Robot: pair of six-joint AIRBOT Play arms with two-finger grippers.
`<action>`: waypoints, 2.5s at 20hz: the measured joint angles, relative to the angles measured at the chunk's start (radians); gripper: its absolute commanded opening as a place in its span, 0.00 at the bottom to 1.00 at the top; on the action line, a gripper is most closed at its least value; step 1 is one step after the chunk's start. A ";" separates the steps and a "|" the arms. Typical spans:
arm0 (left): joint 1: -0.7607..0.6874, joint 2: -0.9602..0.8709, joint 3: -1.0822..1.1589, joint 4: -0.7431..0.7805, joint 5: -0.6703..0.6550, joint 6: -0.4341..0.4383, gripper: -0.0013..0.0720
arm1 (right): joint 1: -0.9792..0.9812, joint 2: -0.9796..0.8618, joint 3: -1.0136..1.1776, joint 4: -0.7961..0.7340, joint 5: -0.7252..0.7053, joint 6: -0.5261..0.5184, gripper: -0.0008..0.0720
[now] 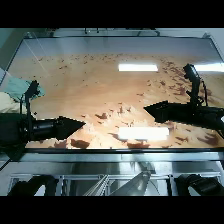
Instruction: Fold the shirts.
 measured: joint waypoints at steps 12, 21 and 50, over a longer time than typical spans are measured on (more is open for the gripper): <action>0.154 -0.043 0.101 0.084 0.038 -0.044 1.00 | 0.000 0.000 0.000 0.000 -0.001 0.000 0.04; 0.727 -0.605 0.720 0.463 0.036 0.019 1.00 | 0.000 0.000 0.000 0.000 -0.001 0.000 0.04; -0.084 -1.025 1.395 0.139 0.404 0.078 0.04 | -0.002 0.000 0.000 0.095 -0.056 0.001 0.05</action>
